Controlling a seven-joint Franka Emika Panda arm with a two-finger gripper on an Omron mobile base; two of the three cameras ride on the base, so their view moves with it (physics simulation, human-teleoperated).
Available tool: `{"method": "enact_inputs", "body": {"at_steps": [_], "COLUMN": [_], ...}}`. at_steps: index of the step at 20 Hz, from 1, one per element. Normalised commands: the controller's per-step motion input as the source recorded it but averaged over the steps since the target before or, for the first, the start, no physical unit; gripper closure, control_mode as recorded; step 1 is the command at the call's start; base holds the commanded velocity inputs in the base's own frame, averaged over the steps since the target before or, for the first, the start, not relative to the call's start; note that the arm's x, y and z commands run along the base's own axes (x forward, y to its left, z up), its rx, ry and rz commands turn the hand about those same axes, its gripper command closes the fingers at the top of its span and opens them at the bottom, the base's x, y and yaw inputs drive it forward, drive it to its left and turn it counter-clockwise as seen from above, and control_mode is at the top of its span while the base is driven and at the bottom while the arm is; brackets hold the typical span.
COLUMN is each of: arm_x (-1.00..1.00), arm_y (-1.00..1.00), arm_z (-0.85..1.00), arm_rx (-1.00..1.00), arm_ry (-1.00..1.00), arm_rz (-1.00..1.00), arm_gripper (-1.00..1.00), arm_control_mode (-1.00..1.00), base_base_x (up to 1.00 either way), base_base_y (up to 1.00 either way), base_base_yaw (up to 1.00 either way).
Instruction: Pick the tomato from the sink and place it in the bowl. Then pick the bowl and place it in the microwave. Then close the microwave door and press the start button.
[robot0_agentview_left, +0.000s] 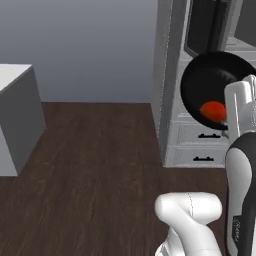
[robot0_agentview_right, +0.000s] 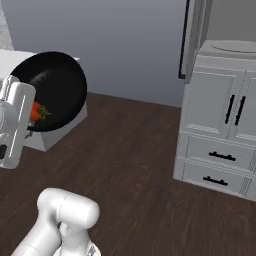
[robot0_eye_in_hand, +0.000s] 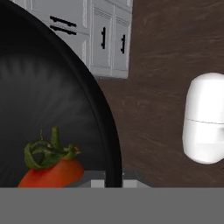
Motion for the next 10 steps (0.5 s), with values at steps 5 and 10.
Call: {"method": "enact_inputs", "body": {"at_steps": [5, 10], "arm_x": [0.0, 0.0], "arm_y": [0.0, 0.0], "arm_z": [0.0, 0.0], "arm_rx": [0.0, 0.0], "arm_ry": [0.0, 0.0], "arm_rz": [0.0, 0.0], "arm_gripper": [1.0, 1.0], "arm_control_mode": [1.0, 1.0], "base_base_x": [-0.45, -0.18], "base_base_y": [-0.94, -1.0], "base_base_yaw": [0.31, 0.36]}}
